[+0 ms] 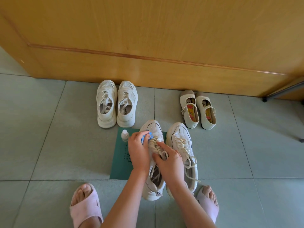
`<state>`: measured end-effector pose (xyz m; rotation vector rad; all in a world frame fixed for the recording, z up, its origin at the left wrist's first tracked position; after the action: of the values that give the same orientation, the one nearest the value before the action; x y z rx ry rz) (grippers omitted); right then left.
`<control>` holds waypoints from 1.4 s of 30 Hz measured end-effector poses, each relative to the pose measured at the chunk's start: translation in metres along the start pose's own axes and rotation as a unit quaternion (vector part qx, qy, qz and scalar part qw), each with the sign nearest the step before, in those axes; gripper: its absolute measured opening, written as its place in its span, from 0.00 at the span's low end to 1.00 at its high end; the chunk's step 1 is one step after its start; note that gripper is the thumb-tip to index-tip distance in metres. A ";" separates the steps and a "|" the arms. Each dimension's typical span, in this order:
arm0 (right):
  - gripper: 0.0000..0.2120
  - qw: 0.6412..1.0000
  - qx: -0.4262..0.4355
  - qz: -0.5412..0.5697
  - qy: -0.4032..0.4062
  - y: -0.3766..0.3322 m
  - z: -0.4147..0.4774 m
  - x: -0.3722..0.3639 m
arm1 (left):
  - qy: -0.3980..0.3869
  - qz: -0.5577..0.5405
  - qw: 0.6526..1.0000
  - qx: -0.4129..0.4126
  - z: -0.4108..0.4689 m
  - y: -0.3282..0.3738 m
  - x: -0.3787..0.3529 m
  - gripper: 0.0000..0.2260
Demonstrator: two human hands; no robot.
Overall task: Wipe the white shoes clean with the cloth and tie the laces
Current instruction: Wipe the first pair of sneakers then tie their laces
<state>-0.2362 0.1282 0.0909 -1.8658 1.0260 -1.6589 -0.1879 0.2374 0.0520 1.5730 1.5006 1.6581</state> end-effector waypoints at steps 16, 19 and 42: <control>0.20 1.000 -0.015 0.010 -0.020 0.009 0.000 -0.003 | -0.005 -0.090 0.994 0.059 -0.045 -0.007 0.028 0.07; 0.20 0.999 -0.014 0.020 -0.025 0.010 0.001 -0.003 | 0.011 -0.107 0.994 0.019 -0.020 0.015 0.023 0.05; 0.21 0.999 -0.012 0.031 -0.020 0.017 0.002 -0.006 | 0.024 0.082 0.996 -0.027 0.010 -0.001 -0.008 0.08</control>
<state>-0.2381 0.1222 0.0741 -1.8558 1.0804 -1.5737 -0.1767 0.2351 0.0448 1.6770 1.3687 1.8223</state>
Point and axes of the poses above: each hand's wrist, its own z-axis towards the middle knuckle, its own x-axis out of the back of the hand, y = z × x, the point moved 3 cm from there along z, towards the middle knuckle, and after that the axes turned 11 degrees about x, right-handed, at the moved point
